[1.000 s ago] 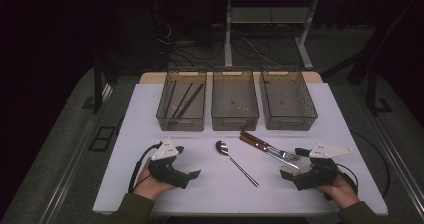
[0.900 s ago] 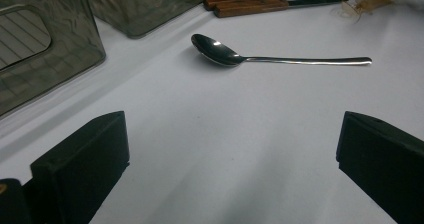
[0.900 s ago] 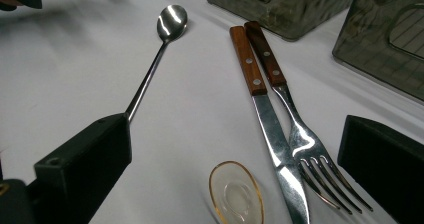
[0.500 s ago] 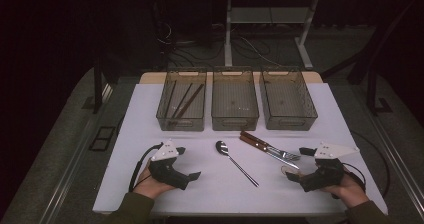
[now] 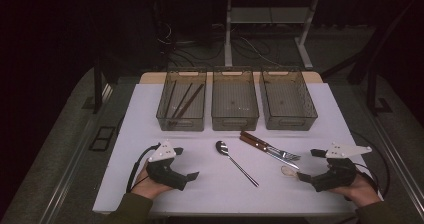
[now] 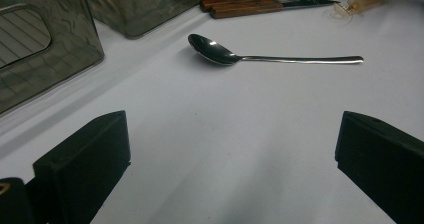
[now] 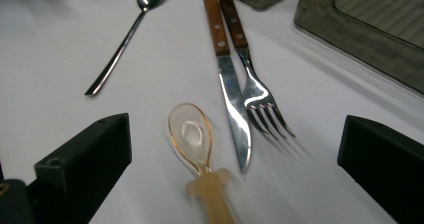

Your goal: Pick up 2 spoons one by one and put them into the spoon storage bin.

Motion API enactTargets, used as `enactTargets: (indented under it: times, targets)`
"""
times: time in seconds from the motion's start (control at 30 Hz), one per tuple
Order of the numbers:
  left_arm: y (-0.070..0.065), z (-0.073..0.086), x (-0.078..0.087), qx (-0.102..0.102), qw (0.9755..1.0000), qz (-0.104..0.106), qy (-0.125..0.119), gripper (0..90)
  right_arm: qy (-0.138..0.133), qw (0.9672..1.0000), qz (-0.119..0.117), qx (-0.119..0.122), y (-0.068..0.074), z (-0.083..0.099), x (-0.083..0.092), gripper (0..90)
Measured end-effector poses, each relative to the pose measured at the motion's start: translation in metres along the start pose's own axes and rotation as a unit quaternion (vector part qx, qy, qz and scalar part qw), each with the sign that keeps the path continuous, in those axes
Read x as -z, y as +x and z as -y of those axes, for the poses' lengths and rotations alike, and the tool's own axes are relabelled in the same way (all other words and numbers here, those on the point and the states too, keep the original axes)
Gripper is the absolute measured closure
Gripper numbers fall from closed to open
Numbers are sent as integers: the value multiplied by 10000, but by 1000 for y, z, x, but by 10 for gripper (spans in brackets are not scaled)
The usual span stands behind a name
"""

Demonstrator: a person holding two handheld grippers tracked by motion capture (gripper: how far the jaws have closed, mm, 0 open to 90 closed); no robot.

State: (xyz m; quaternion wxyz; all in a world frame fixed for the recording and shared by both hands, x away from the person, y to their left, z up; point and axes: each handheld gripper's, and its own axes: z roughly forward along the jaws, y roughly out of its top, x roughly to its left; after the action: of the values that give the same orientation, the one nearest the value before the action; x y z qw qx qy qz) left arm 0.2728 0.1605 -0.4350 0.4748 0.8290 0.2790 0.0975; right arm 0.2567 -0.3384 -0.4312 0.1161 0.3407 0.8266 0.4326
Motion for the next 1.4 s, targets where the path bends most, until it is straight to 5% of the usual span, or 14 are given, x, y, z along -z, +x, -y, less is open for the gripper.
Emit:
enactTargets:
  times: [0.47,0.63,0.73,1.4]
  targets:
    - [-3,1,-3,-83,9999,69,100,4,400,9991,145,-68,-12,16,21,8]
    - [-2,0,-3,-78,9999,79,101,5,601,9980,72,-155,-16,23,23,81]
    - [-2,0,-3,-91,9999,88,104,6,690,9975,-133,-103,-17,23,21,166]
    - [-4,0,-3,-67,9998,173,94,16,1238,9912,-389,247,-14,25,16,490]
